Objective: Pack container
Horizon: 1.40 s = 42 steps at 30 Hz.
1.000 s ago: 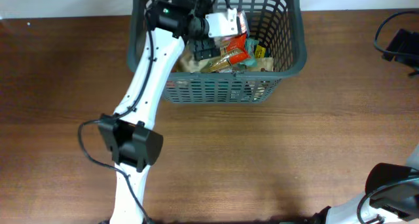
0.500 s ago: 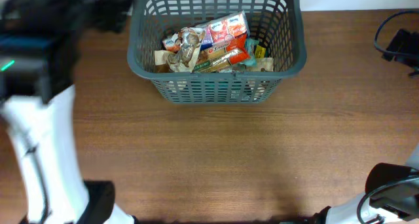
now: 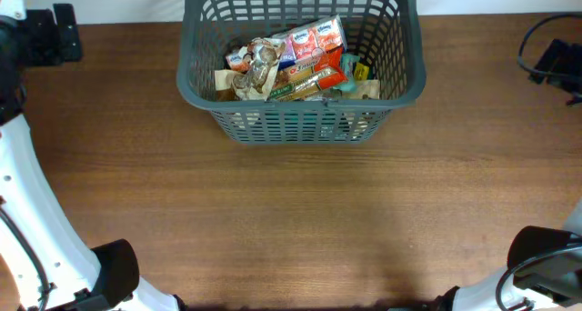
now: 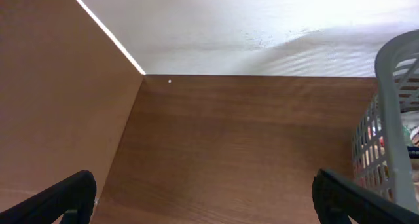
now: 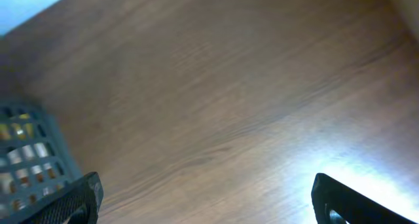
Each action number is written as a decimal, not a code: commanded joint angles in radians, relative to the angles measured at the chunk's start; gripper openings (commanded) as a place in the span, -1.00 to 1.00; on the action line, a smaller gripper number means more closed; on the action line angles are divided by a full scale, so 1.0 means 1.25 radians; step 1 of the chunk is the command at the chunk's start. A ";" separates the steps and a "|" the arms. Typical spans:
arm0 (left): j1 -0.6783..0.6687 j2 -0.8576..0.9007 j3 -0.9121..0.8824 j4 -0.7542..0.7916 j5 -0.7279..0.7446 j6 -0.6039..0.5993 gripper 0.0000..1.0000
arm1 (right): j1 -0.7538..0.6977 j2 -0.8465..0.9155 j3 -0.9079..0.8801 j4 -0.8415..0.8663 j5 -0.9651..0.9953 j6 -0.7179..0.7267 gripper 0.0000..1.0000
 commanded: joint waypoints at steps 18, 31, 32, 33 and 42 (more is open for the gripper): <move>0.002 -0.005 0.001 0.001 -0.005 -0.018 0.99 | -0.002 -0.010 0.000 0.002 -0.170 0.007 0.98; 0.002 -0.005 0.001 0.001 -0.005 -0.018 0.98 | 0.049 -0.110 -0.031 0.135 -0.143 0.003 0.98; 0.002 -0.005 0.001 0.001 -0.005 -0.018 0.99 | 0.063 -0.140 -0.051 0.162 -0.121 0.003 0.98; 0.002 -0.005 0.001 0.001 -0.005 -0.018 0.98 | 0.082 -0.178 -0.081 0.196 -0.094 0.003 0.98; 0.002 -0.005 0.001 0.001 -0.005 -0.018 0.98 | 0.306 -0.605 -0.518 0.512 0.141 0.003 0.98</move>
